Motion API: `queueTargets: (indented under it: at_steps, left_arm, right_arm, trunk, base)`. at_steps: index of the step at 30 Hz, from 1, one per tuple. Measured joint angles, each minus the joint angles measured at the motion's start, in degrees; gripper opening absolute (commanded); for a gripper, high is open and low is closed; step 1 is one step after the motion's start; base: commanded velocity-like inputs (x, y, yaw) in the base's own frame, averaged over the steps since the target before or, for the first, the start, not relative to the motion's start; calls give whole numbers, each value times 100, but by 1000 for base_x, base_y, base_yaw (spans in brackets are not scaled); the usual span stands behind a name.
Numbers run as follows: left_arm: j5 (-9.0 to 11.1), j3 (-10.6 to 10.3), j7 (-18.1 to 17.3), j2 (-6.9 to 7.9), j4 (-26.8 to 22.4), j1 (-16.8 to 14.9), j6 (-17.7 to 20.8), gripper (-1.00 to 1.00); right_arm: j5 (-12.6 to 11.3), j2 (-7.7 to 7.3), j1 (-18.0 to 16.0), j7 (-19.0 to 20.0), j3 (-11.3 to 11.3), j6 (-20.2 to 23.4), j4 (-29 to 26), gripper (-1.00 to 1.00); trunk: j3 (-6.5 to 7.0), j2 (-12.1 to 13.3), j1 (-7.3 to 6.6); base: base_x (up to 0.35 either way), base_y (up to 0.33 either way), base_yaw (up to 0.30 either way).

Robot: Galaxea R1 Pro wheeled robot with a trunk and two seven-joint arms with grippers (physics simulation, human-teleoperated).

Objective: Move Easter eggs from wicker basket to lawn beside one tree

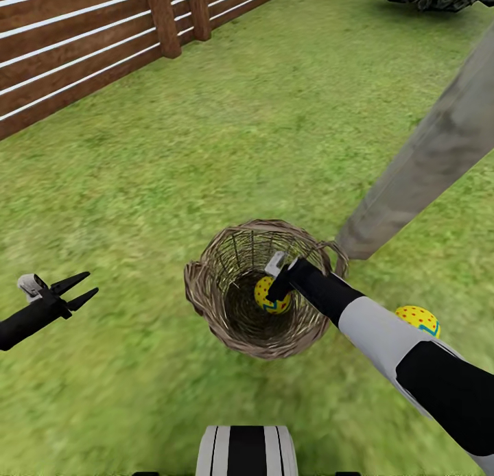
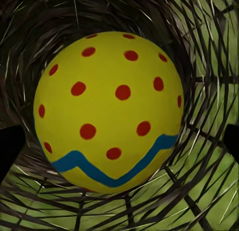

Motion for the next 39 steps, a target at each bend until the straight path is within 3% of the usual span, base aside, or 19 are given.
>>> queueTargets:
  at_steps: [7,17,21,39]
  left_arm:
    - [0,0,-5,-7,7,0,-2,100]
    - [-9,-7,0,-9,-4,0,-4,100]
    - [-23,-7,16,-25,125,131,-49,100]
    - [-36,-18,9,-18,499,150,-55,100]
  right_arm:
    - [2,1,0,-4,-2,0,-78,100]
    - [-5,-2,0,-27,-16,0,-199,100]
    - [19,-24,-19,-36,4,115,-191,100]
    - [20,8,-17,-54,2,70,-158,100]
  trunk:
    - [-44,-3,5]
    - [-243,-14,29]
    - [-243,-15,29]
    - [-376,-23,45]
  base:
    - [0,0,0]
    - [0,0,0]
    - [0,0,0]
    - [0,0,0]
